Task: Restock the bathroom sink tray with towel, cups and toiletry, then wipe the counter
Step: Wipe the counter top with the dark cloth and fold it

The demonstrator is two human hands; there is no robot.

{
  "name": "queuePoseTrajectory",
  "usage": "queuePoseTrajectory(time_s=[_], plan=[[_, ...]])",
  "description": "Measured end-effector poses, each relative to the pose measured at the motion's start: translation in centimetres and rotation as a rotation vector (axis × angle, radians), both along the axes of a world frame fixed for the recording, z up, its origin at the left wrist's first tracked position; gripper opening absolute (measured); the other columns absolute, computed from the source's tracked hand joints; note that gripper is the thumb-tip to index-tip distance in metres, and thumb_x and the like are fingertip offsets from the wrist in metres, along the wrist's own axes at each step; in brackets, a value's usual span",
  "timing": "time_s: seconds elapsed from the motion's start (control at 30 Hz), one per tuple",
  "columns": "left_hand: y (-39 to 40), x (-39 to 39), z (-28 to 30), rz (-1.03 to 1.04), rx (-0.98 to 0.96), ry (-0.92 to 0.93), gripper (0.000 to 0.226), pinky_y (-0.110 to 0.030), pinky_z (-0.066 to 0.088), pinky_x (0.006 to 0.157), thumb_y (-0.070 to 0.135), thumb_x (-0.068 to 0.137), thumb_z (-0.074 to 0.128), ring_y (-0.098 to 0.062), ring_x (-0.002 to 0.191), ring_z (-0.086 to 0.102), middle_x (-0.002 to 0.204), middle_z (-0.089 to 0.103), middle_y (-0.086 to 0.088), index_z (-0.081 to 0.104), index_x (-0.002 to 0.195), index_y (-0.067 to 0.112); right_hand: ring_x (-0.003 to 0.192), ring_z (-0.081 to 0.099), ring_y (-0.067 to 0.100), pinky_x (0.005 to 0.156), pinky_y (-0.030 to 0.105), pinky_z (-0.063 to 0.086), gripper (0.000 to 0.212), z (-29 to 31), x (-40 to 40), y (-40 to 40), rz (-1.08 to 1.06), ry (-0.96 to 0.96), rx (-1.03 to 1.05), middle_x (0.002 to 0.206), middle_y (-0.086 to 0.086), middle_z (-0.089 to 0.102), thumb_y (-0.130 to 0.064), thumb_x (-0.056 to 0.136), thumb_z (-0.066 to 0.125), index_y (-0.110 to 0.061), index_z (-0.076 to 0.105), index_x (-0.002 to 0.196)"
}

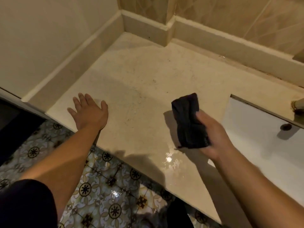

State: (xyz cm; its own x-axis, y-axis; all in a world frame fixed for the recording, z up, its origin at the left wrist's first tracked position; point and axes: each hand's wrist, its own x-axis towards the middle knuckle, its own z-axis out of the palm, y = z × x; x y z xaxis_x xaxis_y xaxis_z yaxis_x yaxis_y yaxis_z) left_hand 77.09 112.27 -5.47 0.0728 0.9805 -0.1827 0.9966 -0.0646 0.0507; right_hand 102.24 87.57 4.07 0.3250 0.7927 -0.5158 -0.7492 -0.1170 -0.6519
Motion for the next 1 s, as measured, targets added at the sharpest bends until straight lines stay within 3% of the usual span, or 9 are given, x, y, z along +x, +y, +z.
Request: queuePoseTrajectory(time_s=[0.17, 0.3, 0.37, 0.47, 0.6, 0.73, 0.8, 0.9, 1.0], plan=[[0.1, -0.1, -0.2, 0.001, 0.022, 0.010, 0.077, -0.057, 0.001, 0.118, 0.056, 0.096, 0.015, -0.029, 0.150, -0.004, 0.164, 0.000, -0.010, 0.005, 0.155, 0.007, 0.092, 0.062, 0.022, 0.081, 0.038, 0.046, 0.032, -1.2, 15.3, 10.4, -0.135, -0.965, -0.277, 0.108, 0.009, 0.066, -0.017, 0.098, 0.043, -0.016, 0.062, 0.123], [0.0, -0.2, -0.3, 0.010, 0.035, 0.019, 0.078, -0.057, 0.003, 0.118, 0.057, 0.096, 0.015, -0.029, 0.150, -0.003, 0.164, 0.001, -0.011, 0.007, 0.155, 0.007, 0.127, 0.046, 0.038, 0.103, 0.047, 0.038, 0.042, -6.7, 21.3, 14.7, 0.220, -1.657, -0.594, 0.143, 0.018, 0.049, -0.023, 0.103, 0.039, -0.011, 0.044, 0.143], [0.0, -0.2, -0.4, 0.013, 0.035, 0.018, 0.077, -0.057, 0.003, 0.118, 0.057, 0.096, 0.016, -0.028, 0.150, -0.003, 0.164, 0.002, -0.010, 0.007, 0.155, 0.007, 0.128, 0.042, 0.041, 0.098, 0.053, 0.040, 0.047, -8.9, 21.2, 15.1, 0.383, -1.909, -0.625, 0.147, 0.023, 0.042, -0.027, 0.102, 0.040, -0.005, 0.040, 0.143], [-0.1, 0.0, -0.2, 0.011, 0.030, 0.006, 0.078, -0.057, 0.003, 0.118, 0.057, 0.095, 0.016, -0.028, 0.150, -0.003, 0.164, 0.002, -0.010, 0.008, 0.155, 0.007, 0.123, 0.044, 0.042, 0.092, 0.054, 0.043, 0.047, -8.7, 18.2, 14.7, 0.474, -2.005, -0.591, 0.142, 0.024, 0.045, -0.027, 0.099, 0.041, -0.001, 0.043, 0.139], [-0.3, 0.0, -0.1, 0.017, 0.027, -0.005, 0.078, -0.057, 0.002, 0.118, 0.057, 0.095, 0.015, -0.028, 0.150, -0.004, 0.164, 0.001, -0.011, 0.008, 0.155, 0.007, 0.120, 0.052, 0.039, 0.095, 0.048, 0.045, 0.043, -7.6, 7.4, 8.7, 0.619, -1.994, -0.269, 0.140, 0.018, 0.052, -0.023, 0.094, 0.045, -0.004, 0.054, 0.132], [-0.4, 0.0, 0.2, 0.003, 0.021, -0.021, 0.078, -0.058, 0.002, 0.118, 0.057, 0.096, 0.016, -0.029, 0.150, -0.004, 0.164, 0.001, -0.012, 0.007, 0.155, 0.006, 0.134, 0.046, 0.031, 0.110, 0.048, 0.039, 0.046, -8.0, -3.0, 1.2, 0.677, -1.966, -0.081, 0.147, 0.011, 0.049, -0.022, 0.093, 0.059, -0.014, 0.053, 0.137], [-0.5, 0.0, 0.3, 0.006, 0.014, -0.030, 0.078, -0.058, 0.001, 0.118, 0.056, 0.096, 0.016, -0.030, 0.150, -0.004, 0.164, 0.001, -0.012, 0.007, 0.154, 0.005, 0.139, 0.041, 0.027, 0.116, 0.045, 0.032, 0.061, -8.6, -6.3, -1.7, 0.770, -1.973, -0.049, 0.151, 0.008, 0.043, -0.025, 0.084, 0.069, -0.018, 0.048, 0.141], [-0.3, -0.2, 0.1, 0.002, 0.014, -0.051, 0.079, -0.058, -0.001, 0.118, 0.056, 0.095, 0.016, -0.029, 0.150, -0.005, 0.164, 0.000, -0.012, 0.006, 0.155, 0.006, 0.146, 0.023, 0.019, 0.121, 0.035, 0.006, 0.104, -9.7, -9.9, -4.9, 0.996, -1.878, -0.015, 0.160, 0.001, 0.027, -0.036, 0.062, 0.081, -0.024, 0.028, 0.151], [-0.3, -0.4, -0.1, -0.009, 0.003, -0.052, 0.080, -0.058, -0.001, 0.118, 0.057, 0.095, 0.014, -0.030, 0.150, -0.005, 0.164, -0.001, -0.012, 0.005, 0.155, 0.006, 0.140, 0.036, 0.014, 0.121, 0.033, 0.019, 0.114, -10.2, -12.5, -6.9, 1.067, -1.921, -0.033, 0.153, -0.004, 0.040, -0.043, 0.045, 0.087, -0.028, 0.035, 0.146]])
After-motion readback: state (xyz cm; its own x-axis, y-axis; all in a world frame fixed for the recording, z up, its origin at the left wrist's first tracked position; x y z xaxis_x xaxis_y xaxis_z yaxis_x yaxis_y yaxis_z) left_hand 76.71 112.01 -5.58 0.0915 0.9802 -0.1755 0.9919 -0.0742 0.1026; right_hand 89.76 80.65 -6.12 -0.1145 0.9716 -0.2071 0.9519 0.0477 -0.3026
